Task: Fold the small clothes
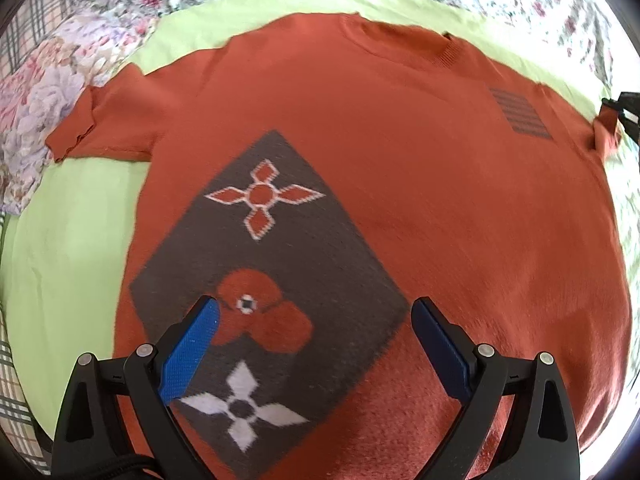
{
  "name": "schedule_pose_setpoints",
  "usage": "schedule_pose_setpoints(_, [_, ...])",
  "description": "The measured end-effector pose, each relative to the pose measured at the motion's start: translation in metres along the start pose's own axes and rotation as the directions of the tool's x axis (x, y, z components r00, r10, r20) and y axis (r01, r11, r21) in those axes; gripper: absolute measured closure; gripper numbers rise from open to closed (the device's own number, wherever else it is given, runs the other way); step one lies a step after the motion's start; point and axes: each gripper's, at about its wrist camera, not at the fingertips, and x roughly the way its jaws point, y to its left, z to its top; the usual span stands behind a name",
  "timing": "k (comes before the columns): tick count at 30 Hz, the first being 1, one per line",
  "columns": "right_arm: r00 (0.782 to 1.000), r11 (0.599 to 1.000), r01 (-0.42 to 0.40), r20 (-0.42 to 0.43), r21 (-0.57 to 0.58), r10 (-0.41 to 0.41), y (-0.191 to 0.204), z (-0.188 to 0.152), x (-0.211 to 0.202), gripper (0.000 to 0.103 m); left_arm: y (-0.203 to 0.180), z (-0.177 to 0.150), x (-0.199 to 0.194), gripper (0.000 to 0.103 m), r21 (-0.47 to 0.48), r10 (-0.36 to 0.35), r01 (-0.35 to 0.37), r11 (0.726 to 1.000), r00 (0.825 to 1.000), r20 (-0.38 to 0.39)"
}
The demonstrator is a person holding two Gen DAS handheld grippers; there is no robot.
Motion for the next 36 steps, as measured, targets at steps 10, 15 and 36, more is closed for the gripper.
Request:
schedule_pose_setpoints(10, [0.942, 0.918, -0.308, -0.217, -0.248, 0.257, 0.166, -0.112, 0.005, 0.098, 0.031, -0.011, -0.020, 0.006, -0.066, 0.022, -0.020, 0.998, 0.999, 0.028])
schedule_pose_setpoints(15, [0.853, 0.806, -0.480, -0.399, -0.346, 0.337, 0.252, -0.200, 0.018, 0.098, 0.058, -0.019, -0.027, 0.006, -0.123, 0.026, -0.021, 0.992, 0.999, 0.043])
schedule_pose_setpoints(36, [0.861, 0.851, -0.419, -0.437, -0.317, 0.261, 0.190, -0.278, -0.019, 0.046, -0.017, 0.117, 0.013, 0.006, 0.072, -0.136, 0.130, 0.989, 0.988, 0.078])
